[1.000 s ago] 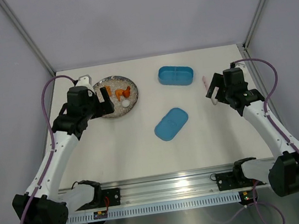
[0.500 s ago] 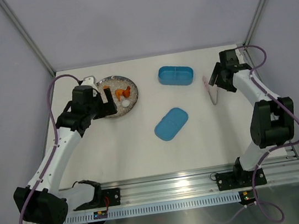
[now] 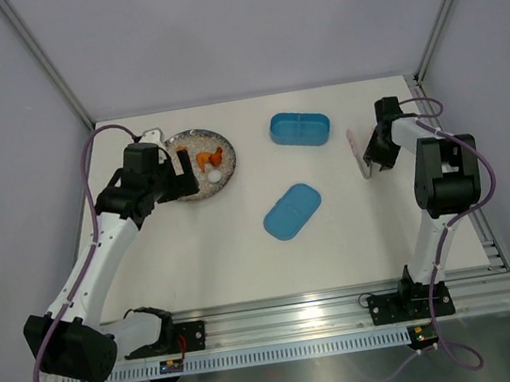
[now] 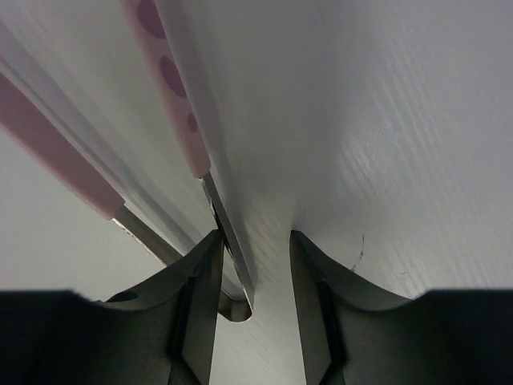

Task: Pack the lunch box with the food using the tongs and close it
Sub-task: Pick up the clamp at the center of the board.

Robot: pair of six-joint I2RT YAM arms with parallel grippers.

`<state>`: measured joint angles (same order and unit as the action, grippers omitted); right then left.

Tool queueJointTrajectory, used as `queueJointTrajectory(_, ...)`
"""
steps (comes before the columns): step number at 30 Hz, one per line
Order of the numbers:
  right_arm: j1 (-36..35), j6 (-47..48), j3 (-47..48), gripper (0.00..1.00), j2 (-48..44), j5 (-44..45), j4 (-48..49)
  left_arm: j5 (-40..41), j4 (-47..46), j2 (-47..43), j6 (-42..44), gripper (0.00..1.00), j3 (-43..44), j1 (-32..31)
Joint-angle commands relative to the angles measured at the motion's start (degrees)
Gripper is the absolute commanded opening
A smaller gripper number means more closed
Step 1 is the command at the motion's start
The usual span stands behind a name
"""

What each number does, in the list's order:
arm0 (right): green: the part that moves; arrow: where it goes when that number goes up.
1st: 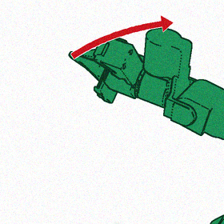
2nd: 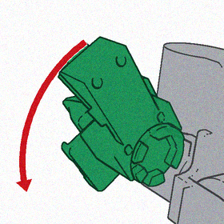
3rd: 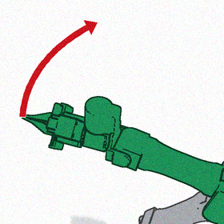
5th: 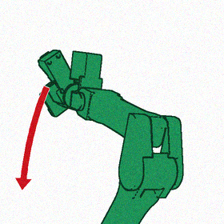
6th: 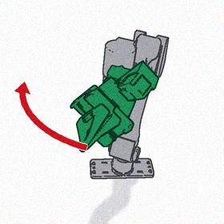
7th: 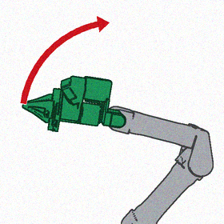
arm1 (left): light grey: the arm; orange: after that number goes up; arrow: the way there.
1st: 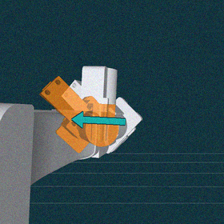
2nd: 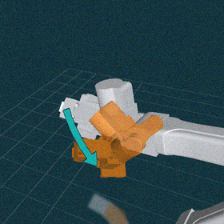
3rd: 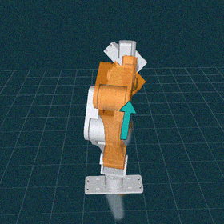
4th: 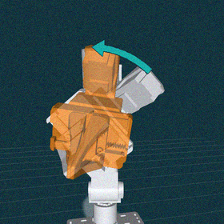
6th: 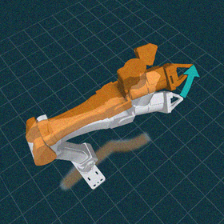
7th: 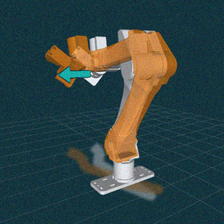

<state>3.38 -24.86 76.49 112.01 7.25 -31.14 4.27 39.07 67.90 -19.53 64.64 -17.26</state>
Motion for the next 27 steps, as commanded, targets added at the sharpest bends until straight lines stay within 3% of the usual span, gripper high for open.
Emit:
queueJointTrajectory(1,-0.21,0.6,1.82,0.45,1.19,-1.71,2.04,0.03,-0.31,0.13,0.19,0.99,2.51,-0.23)
queueJointTrajectory(4,-0.21,0.52,1.82,0.36,2.25,-1.53,2.39,0.03,-0.31,0.22,0.11,0.99,2.59,-0.23)
queueJointTrajectory(7,-0.21,0.17,1.21,0.19,1.9,-1.71,2.48,-0.14,-0.31,0.22,0.11,0.99,2.68,-0.23)
queueJointTrajectory(8,-0.3,-0.01,0.86,0.09,0.86,-1.8,2.74,-0.14,-0.14,0.3,0.11,0.99,2.77,-0.32)
queueJointTrajectory(10,-0.39,-0.19,-0.11,0.0,-1.6,-1.88,2.57,-0.23,-0.13,0.39,0.02,0.99,2.95,-0.24)
queueJointTrajectory(15,-3.11,-0.1,-1.78,0.0,-8.11,-0.66,0.64,1.87,0.48,0.83,0.11,0.99,3.3,-0.32)
queueJointTrajectory(27,-28.41,-10.99,-0.12,0.0,-15.24,3.13,-5.78,11.01,2.33,-0.75,-1.56,0.99,4.88,-0.32)
